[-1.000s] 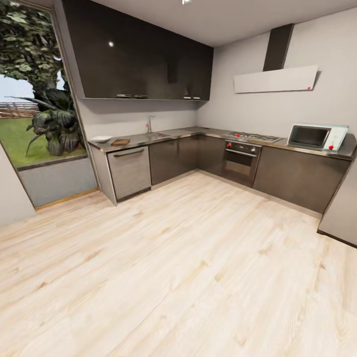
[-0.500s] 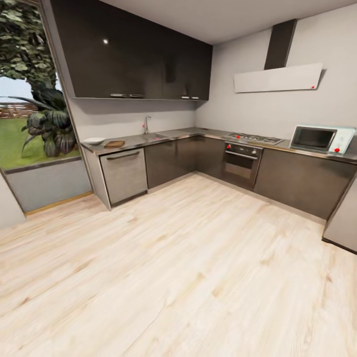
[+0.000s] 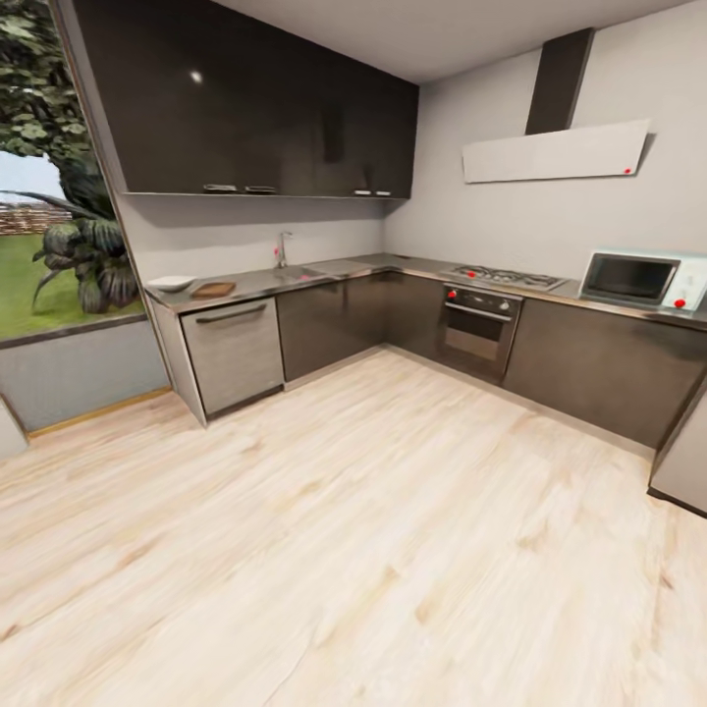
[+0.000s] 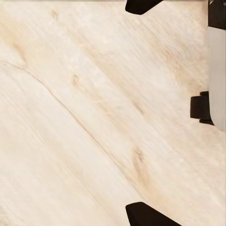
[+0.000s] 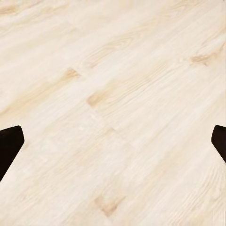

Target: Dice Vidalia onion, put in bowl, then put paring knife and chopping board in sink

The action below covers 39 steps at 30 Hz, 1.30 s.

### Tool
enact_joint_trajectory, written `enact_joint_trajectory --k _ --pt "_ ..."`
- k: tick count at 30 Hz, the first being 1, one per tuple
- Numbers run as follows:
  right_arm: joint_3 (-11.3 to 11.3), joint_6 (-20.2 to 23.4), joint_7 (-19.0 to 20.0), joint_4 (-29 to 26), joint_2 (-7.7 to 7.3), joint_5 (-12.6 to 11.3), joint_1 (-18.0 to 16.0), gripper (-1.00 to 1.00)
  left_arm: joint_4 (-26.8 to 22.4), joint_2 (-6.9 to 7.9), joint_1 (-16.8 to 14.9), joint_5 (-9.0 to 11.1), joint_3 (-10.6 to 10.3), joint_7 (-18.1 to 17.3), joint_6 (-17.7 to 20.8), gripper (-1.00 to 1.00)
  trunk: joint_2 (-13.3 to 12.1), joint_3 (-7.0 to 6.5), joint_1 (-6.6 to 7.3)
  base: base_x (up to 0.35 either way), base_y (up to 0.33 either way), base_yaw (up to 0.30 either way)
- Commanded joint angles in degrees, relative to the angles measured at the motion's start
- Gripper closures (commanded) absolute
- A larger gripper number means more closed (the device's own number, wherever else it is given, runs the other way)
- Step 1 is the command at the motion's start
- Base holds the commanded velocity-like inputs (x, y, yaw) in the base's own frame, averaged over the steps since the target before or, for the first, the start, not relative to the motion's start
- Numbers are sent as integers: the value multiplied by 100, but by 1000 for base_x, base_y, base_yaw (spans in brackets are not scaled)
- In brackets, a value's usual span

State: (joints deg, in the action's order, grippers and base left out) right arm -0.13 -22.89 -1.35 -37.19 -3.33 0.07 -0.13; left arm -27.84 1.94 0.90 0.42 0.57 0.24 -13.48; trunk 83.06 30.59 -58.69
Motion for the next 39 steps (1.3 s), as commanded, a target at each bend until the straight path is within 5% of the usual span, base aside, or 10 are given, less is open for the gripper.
enact_joint_trajectory --k 1,39 --pt "5 -14 -14 1 -1 1 0 -100 -7 -1 1 4 5 2 -9 -100 2 4 -3 316 -122 0" --pt "5 -14 -14 1 -1 1 -3 -100 -5 -1 3 2 5 2 -14 -100 2 38 -3 276 -202 65"
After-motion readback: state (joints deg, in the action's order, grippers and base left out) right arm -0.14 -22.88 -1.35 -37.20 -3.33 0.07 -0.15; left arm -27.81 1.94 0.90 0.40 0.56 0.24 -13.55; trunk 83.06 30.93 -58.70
